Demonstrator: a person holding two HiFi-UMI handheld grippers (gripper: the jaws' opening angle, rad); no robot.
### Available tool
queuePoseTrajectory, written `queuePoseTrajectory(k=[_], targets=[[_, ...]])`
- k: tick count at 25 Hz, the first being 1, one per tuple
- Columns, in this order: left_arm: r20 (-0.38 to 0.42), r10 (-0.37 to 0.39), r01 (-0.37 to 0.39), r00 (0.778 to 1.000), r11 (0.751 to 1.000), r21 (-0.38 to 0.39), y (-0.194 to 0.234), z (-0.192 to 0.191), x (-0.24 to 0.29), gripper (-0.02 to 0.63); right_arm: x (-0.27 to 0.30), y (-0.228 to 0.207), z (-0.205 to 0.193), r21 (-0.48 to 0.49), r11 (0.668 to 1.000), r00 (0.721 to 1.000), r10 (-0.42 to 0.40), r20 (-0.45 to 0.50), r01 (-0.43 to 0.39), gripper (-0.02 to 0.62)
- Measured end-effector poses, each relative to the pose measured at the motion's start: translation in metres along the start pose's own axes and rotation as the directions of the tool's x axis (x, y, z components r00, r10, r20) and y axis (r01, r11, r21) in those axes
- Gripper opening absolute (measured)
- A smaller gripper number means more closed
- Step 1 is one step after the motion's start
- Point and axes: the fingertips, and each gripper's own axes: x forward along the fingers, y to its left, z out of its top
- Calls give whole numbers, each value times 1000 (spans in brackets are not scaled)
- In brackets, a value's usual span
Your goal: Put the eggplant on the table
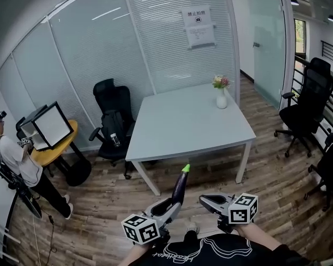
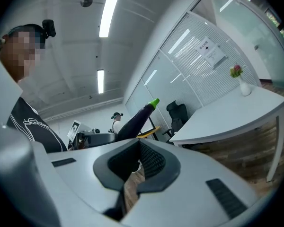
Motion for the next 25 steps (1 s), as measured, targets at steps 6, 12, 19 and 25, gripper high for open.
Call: queuePoseTrajectory(k=[6,12,19,25], targets=[[-16,-46,46,999,999,-17,18,2,24,178,4,-25,3,8,998,998,-55,1,55,9],[-27,-81,80,996,996,-39,56,15,63,178,26,-68,15,13,996,996,-92,-10,92,9],[-53,-106,102,993,993,-61,131,53,115,178,86,-134,41,50,991,992,-126,-21,127,9],[-65,-128,124,990,990,-63,187,89,158,178,132,-188,72,59,987,988,-150,-21,151,9]])
